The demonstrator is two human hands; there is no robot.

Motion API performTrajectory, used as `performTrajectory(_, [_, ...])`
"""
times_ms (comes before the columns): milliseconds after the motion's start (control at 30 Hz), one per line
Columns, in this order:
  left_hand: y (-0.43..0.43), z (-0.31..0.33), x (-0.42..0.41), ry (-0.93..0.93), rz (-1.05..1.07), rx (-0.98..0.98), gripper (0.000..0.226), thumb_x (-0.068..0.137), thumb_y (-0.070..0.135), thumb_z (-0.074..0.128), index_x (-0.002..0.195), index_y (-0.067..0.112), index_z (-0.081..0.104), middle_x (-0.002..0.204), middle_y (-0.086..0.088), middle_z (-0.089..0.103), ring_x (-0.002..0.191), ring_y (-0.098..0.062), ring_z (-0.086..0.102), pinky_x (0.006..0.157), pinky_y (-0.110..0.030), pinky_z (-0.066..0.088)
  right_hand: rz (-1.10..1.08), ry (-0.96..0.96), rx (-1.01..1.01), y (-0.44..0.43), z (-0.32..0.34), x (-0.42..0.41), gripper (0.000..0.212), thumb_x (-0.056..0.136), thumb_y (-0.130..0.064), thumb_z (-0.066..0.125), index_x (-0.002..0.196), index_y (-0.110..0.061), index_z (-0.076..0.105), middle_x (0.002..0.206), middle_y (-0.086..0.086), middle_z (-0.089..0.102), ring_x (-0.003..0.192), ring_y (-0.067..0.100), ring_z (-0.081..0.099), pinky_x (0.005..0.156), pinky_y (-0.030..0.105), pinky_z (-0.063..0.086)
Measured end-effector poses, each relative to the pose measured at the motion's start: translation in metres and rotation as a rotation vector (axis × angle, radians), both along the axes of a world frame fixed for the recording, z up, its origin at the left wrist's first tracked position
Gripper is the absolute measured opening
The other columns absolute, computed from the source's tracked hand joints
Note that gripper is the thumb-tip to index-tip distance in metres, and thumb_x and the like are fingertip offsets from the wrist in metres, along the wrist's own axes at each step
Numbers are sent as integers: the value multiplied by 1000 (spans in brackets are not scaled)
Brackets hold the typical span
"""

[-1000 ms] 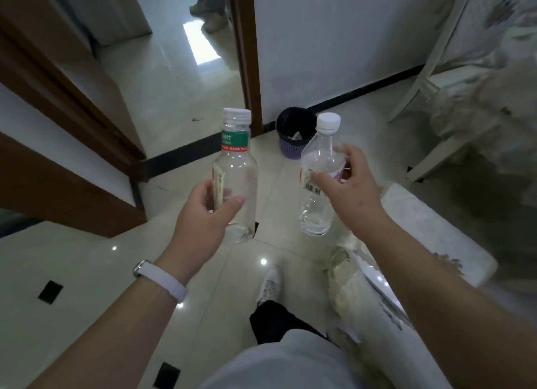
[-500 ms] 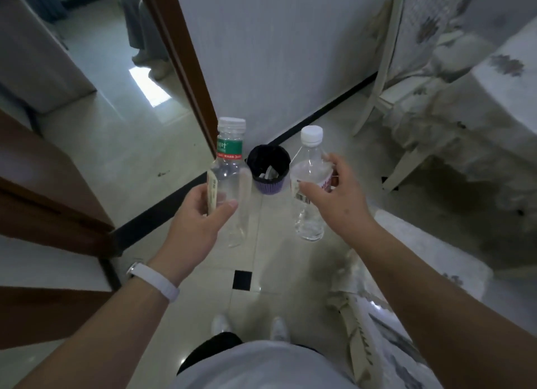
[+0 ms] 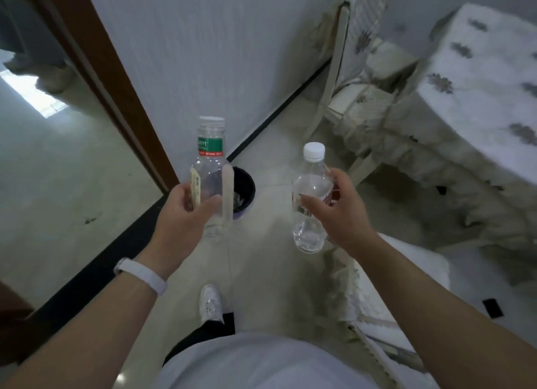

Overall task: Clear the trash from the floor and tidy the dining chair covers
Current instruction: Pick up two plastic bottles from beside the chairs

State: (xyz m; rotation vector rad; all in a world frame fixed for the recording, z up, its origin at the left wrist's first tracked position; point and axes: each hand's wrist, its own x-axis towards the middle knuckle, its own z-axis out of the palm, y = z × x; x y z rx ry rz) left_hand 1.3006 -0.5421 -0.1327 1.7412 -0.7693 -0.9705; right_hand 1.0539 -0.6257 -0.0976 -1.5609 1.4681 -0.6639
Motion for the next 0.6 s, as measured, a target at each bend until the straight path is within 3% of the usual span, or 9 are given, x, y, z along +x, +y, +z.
performTrajectory(67, [-25, -2, 24, -11, -20, -5, 33, 88, 31, 70, 116, 21, 57, 98, 0, 66, 82, -11, 60, 64, -21, 42, -31, 11, -7, -16, 5, 21, 40, 80, -23, 77, 95, -47, 49, 90, -19, 63, 79, -12, 61, 65, 13, 47])
performTrajectory(267, [-89, -10, 67, -11, -79, 30, 30, 89, 27, 68, 114, 22, 53, 94, 6, 60, 78, -4, 57, 53, -4, 41, -84, 77, -11, -63, -6, 64, 40, 78, -30, 79, 96, -50, 48, 93, -18, 64, 80, -8, 62, 71, 16, 48])
performTrajectory(433, [-140, -30, 83, -40, -106, 113, 31, 89, 27, 68, 115, 19, 53, 97, 8, 58, 81, 0, 55, 54, -4, 39, -83, 50, 34, -114, -35, 83, 51, 78, -29, 79, 118, -33, 49, 92, -20, 61, 77, -16, 59, 62, 2, 43])
performTrajectory(533, [-174, -41, 85, -32, -88, 157, 33, 89, 29, 68, 115, 21, 51, 98, 9, 59, 83, 1, 56, 61, -12, 40, -65, 25, 65, -149, -60, 93, 59, 78, -30, 79, 128, -24, 48, 97, -20, 59, 82, -14, 59, 68, 8, 48])
performTrajectory(600, [-199, -50, 84, -21, -90, 187, 33, 88, 29, 69, 114, 21, 51, 99, 7, 61, 86, -4, 59, 65, -16, 44, -61, 4, 76, -178, -79, 98, 61, 76, -33, 80, 128, -25, 50, 104, -17, 61, 86, -7, 62, 79, 20, 55])
